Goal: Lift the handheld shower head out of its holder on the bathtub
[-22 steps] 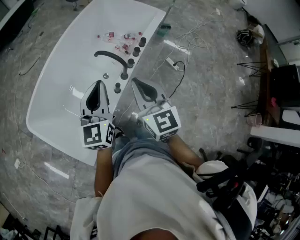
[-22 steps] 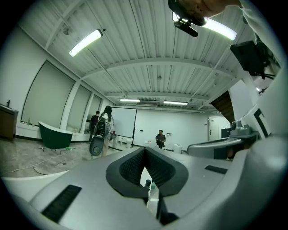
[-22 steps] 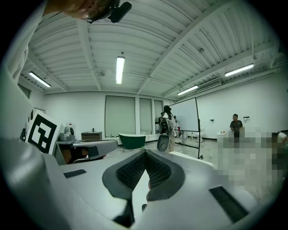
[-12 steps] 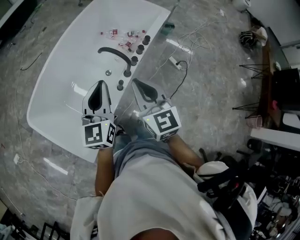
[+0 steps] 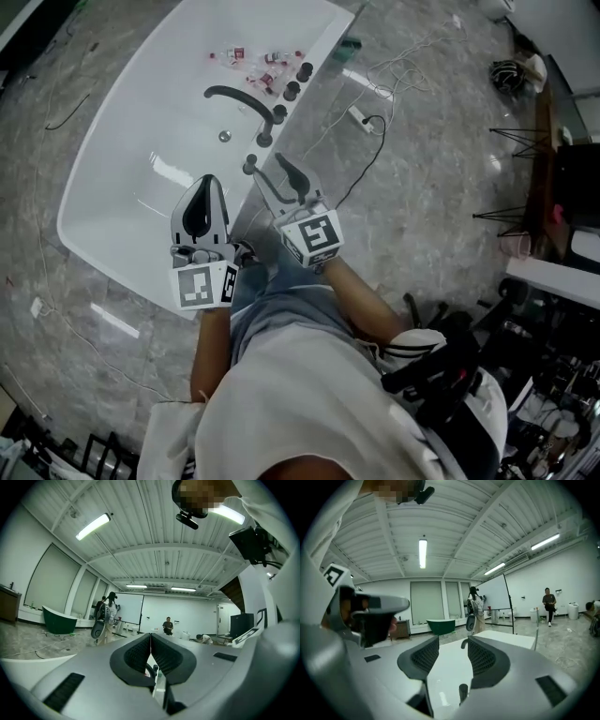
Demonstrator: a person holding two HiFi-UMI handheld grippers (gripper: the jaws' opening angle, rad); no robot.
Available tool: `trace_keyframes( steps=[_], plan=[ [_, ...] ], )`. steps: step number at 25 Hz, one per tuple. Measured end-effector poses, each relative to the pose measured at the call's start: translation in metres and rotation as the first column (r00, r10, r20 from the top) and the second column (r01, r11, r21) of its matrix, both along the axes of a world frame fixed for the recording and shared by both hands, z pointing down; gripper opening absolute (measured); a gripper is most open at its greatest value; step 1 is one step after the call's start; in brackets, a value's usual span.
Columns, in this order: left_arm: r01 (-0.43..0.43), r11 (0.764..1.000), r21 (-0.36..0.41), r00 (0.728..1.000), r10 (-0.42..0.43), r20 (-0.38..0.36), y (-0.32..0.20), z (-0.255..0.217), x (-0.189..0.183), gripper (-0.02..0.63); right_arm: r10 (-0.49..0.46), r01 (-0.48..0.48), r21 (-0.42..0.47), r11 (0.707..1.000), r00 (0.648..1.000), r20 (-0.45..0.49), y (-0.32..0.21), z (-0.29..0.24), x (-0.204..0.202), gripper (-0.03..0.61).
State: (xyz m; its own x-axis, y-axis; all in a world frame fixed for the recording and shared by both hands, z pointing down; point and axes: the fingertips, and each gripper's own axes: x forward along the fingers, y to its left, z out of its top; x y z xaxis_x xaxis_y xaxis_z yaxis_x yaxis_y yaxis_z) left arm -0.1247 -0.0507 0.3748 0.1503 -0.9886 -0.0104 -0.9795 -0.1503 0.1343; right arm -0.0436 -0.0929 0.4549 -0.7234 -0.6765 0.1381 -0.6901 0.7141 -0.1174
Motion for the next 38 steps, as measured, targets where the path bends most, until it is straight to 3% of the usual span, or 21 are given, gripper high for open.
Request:
trace_keyframes(
  steps=[7, 12, 16, 18, 19, 23, 27, 32, 38],
  plan=[
    [0.002, 0.993, -0.114, 1.0, -0.001, 0.013, 0.012, 0.081, -0.012, 0.018, 0.101, -0.122, -0.173, 0.977, 0.987, -0.127, -0.044, 0.185, -0.026, 0.213],
    [0.035, 0.985, -0.167, 0.998, -0.025, 0.059, 0.02, 0.131, -0.031, 0.018, 0.169, -0.227, -0.221, 0.948, 0.952, -0.254, -0.074, 0.288, -0.036, 0.213],
    [0.049, 0.982, -0.182, 0.996, -0.033, 0.087, 0.022, 0.146, -0.053, 0.018, 0.175, -0.262, -0.216, 0.941, 0.919, -0.352, -0.096, 0.327, -0.044, 0.21],
    [0.056, 0.982, -0.183, 0.995, -0.039, 0.093, 0.02, 0.148, -0.064, 0.018, 0.164, -0.258, -0.21, 0.943, 0.911, -0.379, -0.101, 0.334, -0.049, 0.143],
    [0.061, 0.982, -0.178, 0.995, -0.044, 0.094, 0.019, 0.148, -0.068, 0.018, 0.154, -0.249, -0.206, 0.946, 0.908, -0.389, -0.101, 0.336, -0.052, 0.143],
    [0.064, 0.985, -0.159, 0.993, -0.048, 0.104, 0.019, 0.139, -0.081, 0.018, 0.129, -0.225, -0.188, 0.956, 0.898, -0.422, -0.092, 0.329, -0.058, 0.14],
    [0.064, 0.989, -0.137, 0.994, -0.051, 0.091, 0.019, 0.12, -0.087, 0.018, 0.14, -0.217, -0.164, 0.962, 0.913, -0.384, -0.082, 0.283, -0.054, 0.14],
    [0.076, 0.992, -0.103, 0.996, -0.07, 0.056, 0.021, 0.084, -0.088, 0.018, 0.121, -0.163, -0.114, 0.98, 0.944, -0.306, -0.059, 0.184, -0.045, 0.14],
    [0.063, 0.998, -0.023, 0.998, -0.062, 0.021, 0.022, 0.014, -0.068, 0.018, 0.131, -0.139, -0.036, 0.99, 0.976, -0.172, -0.03, 0.022, -0.021, 0.14]
  ],
)
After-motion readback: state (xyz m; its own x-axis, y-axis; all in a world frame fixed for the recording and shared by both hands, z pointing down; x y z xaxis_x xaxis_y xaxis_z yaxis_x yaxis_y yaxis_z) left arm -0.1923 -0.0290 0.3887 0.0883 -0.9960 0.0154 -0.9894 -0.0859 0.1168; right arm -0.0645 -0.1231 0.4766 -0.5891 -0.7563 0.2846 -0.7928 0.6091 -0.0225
